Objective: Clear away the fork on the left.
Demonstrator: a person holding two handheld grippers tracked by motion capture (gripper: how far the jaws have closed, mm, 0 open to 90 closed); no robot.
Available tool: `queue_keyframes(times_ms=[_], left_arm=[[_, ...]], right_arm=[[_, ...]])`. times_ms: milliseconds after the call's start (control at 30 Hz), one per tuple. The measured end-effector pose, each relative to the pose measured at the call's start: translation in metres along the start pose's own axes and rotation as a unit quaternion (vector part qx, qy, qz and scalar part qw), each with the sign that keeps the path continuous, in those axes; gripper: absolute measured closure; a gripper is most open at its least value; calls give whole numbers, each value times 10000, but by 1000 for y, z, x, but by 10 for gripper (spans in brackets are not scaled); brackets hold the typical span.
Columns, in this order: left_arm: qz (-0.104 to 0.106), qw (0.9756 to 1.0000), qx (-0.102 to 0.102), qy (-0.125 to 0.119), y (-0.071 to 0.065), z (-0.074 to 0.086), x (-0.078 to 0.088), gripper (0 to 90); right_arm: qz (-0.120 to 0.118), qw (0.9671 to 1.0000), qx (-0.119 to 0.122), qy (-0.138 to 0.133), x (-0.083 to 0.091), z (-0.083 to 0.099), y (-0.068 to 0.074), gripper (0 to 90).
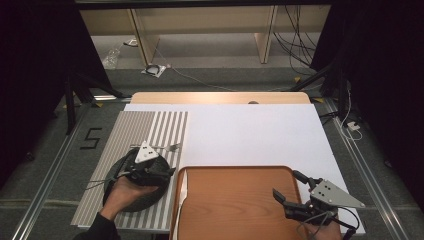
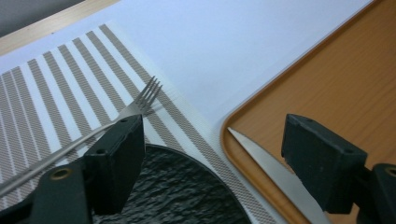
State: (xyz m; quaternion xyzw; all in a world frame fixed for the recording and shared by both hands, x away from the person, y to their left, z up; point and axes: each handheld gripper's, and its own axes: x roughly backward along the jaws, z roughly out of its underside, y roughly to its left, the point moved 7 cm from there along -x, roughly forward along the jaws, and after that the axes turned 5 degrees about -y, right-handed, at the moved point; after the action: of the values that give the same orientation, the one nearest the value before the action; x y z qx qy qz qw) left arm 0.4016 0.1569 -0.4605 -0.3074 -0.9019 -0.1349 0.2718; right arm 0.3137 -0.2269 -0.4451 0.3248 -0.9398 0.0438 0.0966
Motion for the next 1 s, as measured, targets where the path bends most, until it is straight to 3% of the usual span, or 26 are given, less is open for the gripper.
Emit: queue_keyframes(times_ms=[267, 633, 1000], left_arm=[[-128, 9998, -28, 145, 20, -4, -9, 218], [-291, 9993, 104, 212, 43, -3, -14, 224], [-405, 9981, 7, 459, 67, -5, -24, 235]], right_arm=[[12, 10000, -20, -6, 1, 0, 1, 170], [16, 10000, -25, 9, 1, 0, 1, 171], [6, 10000, -22, 51, 1, 1, 1, 171]])
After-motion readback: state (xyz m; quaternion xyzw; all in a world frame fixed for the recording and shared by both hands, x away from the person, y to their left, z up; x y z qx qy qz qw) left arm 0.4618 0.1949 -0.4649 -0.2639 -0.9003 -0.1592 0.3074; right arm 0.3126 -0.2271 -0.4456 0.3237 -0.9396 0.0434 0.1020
